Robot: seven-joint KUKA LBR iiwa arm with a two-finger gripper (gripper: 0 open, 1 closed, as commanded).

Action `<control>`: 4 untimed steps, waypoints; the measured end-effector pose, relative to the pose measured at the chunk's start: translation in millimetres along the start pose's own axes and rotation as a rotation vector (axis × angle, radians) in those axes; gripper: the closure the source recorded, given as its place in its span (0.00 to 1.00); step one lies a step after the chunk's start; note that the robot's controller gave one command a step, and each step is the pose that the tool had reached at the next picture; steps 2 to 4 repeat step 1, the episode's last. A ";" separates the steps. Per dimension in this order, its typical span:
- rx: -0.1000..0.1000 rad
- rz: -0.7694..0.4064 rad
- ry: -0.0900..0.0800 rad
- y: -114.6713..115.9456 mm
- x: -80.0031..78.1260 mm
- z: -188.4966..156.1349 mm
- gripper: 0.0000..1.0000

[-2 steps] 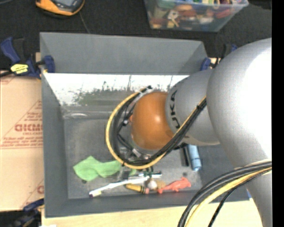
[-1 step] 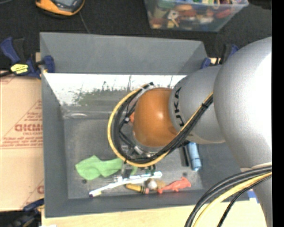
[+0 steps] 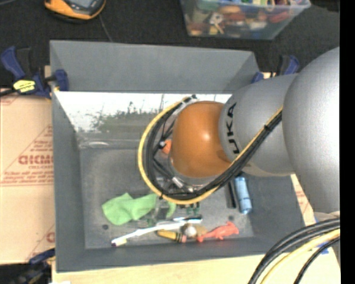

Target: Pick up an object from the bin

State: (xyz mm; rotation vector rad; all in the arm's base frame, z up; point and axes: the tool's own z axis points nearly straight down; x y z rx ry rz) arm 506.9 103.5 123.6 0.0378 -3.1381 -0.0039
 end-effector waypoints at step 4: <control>-0.001 -0.002 -0.005 0.2 -1.5 -39.2 1.00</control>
Offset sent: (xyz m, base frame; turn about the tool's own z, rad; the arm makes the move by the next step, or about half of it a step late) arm 0.0017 0.0004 0.0723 -0.0012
